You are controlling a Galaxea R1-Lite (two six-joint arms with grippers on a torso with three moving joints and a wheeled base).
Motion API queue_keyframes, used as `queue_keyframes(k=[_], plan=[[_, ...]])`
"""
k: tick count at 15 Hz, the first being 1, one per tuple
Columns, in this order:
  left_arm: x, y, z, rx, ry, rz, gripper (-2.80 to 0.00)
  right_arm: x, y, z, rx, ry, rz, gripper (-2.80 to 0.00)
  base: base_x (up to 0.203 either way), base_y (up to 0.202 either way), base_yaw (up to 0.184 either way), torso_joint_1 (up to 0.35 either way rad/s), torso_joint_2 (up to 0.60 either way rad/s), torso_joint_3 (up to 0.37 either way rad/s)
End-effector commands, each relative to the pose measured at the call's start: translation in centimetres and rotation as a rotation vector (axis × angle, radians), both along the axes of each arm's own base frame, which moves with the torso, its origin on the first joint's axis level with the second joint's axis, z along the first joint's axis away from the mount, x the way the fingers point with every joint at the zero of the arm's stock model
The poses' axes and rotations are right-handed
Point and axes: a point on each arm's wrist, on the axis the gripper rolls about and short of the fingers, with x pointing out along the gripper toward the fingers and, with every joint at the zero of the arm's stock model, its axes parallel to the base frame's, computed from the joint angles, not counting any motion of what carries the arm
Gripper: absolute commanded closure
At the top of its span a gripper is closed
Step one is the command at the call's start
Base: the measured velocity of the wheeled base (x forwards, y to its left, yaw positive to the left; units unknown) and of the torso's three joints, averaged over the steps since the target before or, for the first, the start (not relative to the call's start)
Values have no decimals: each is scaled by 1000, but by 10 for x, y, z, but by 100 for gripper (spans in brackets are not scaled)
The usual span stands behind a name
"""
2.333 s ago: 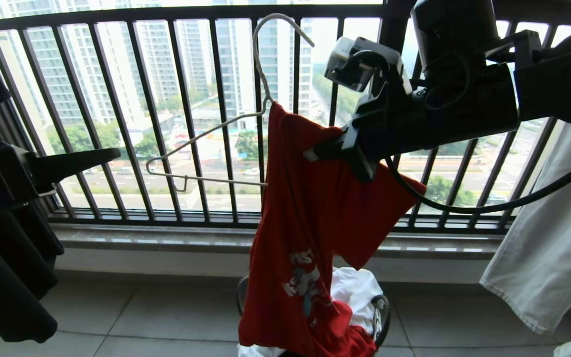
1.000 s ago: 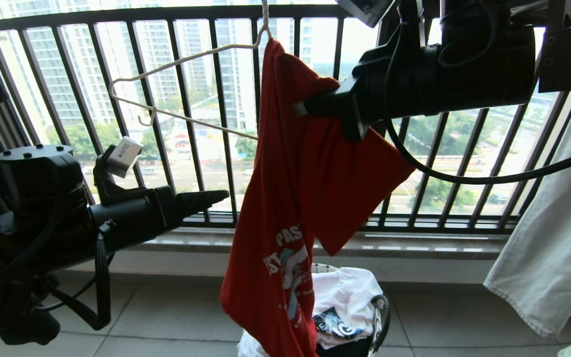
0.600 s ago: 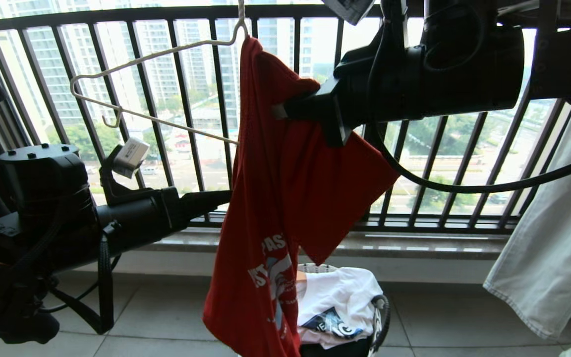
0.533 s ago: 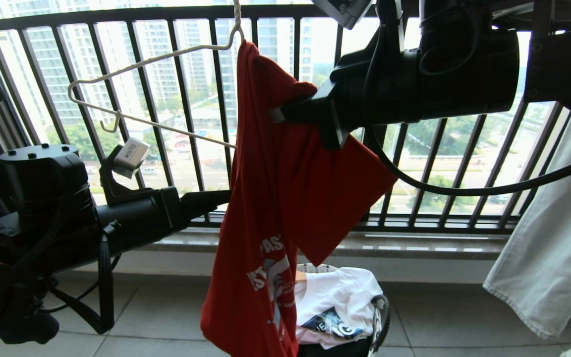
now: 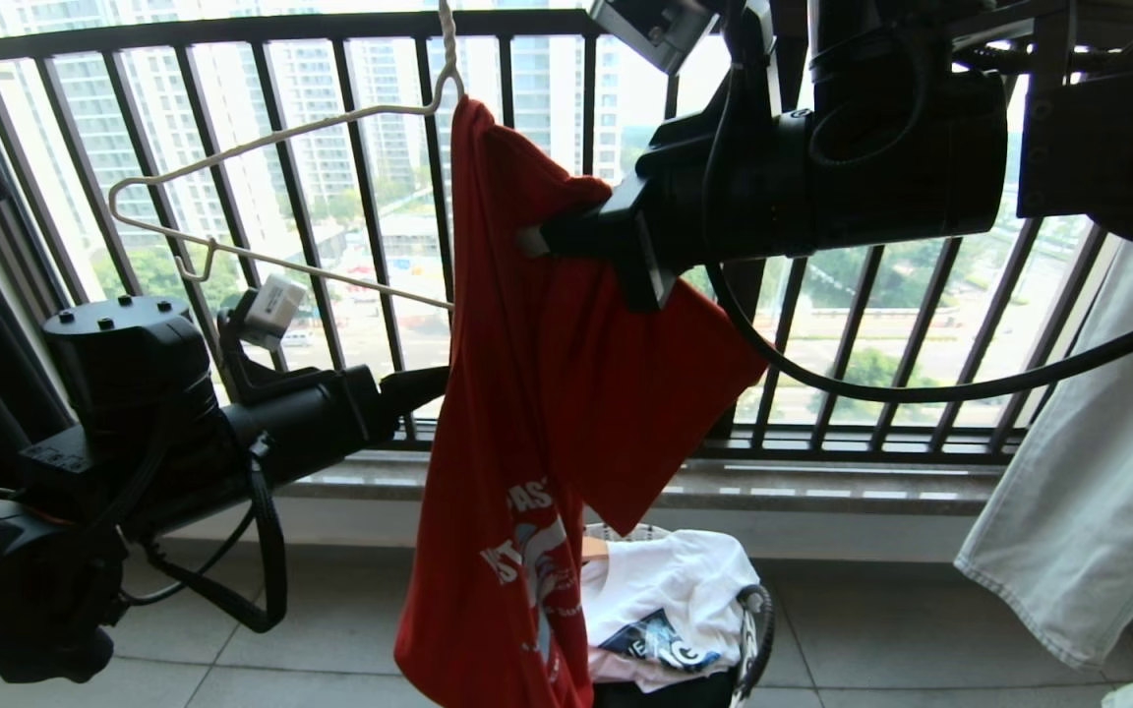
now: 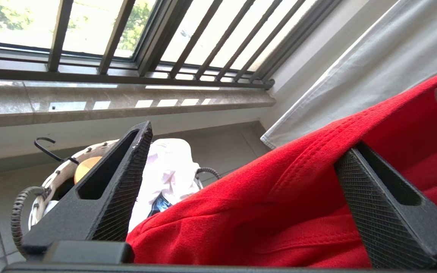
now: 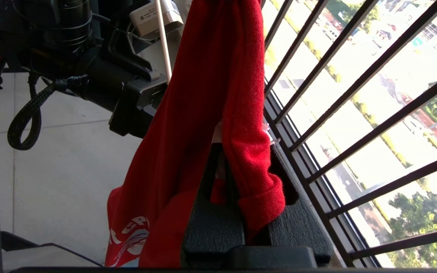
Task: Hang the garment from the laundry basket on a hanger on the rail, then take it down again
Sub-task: Hang the clothes on the clothes rack
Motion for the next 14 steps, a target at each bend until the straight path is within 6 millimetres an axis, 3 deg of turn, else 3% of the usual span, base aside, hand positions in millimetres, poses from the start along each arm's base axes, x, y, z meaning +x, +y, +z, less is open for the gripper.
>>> queue_keyframes(k=[1, 5, 14], plan=[[17, -4, -22, 31, 28, 27, -280, -1, -1, 1, 4, -7, 3, 0, 0, 0, 0, 0, 0, 0], [25, -3, -30, 118, -28, 109, -280, -2, -3, 4, 7, -13, -2, 0, 0, 0, 0, 0, 0, 0], [40, 24, -14, 121, -93, 254, -280, 1, -14, 9, 14, -28, -33, 0, 0, 0, 0, 0, 0, 0]])
